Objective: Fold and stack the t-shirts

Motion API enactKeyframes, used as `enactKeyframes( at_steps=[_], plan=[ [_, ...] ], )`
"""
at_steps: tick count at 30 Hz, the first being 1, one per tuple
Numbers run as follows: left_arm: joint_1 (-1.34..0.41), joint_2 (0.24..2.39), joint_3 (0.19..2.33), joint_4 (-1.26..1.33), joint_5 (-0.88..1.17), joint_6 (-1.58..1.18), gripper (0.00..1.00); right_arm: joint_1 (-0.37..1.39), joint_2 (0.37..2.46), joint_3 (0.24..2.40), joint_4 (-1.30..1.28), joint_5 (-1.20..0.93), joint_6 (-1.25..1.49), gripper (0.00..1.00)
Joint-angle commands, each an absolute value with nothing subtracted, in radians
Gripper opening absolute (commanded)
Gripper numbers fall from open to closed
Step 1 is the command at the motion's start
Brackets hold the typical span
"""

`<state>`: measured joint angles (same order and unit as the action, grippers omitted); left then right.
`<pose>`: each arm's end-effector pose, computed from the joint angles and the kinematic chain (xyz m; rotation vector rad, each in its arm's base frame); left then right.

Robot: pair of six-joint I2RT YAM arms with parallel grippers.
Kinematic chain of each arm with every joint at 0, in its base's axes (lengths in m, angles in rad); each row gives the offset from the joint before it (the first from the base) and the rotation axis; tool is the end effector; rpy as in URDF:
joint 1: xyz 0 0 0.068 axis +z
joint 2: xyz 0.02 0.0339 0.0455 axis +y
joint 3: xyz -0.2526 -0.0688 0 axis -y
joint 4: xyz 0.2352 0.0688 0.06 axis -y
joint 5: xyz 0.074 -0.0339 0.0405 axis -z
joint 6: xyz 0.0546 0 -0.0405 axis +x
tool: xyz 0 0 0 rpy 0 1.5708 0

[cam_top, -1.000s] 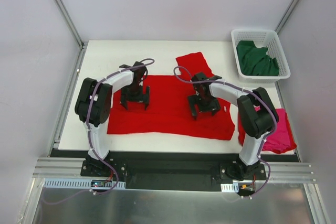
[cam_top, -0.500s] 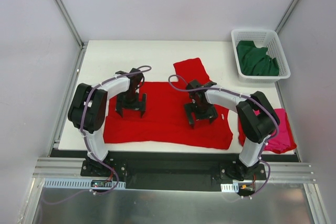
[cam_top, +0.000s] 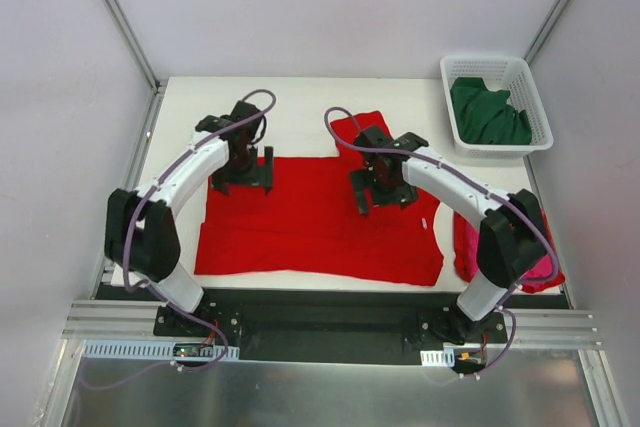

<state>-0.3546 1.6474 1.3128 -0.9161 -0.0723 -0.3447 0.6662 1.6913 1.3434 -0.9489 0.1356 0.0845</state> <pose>0.3030 -0.1080 0.2229 -0.0025 2.8158 -0.0600 0.2613 0.1960 0.2172 -0.7882 2.7258 -0.0359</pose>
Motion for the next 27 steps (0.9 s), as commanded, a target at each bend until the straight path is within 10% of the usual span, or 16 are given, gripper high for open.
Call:
enactKeyframes(
  at_steps=[1, 15, 27],
  plan=[
    [-0.367, 1.574, 1.348, -0.991, -0.094, -0.353, 0.99, 0.661, 1.647, 1.364, -0.976, 0.204, 0.041, 0.96],
    [-0.365, 1.509, 1.209, -0.977, -0.043, -0.387, 0.99, 0.425, 1.767, 1.313, -0.816, 0.149, 0.006, 0.98],
    [-0.367, 1.480, 1.172, -0.977, -0.018, -0.405, 0.99, 0.357, 1.902, 1.417, -0.758, 0.018, 0.006, 0.58]
  ],
)
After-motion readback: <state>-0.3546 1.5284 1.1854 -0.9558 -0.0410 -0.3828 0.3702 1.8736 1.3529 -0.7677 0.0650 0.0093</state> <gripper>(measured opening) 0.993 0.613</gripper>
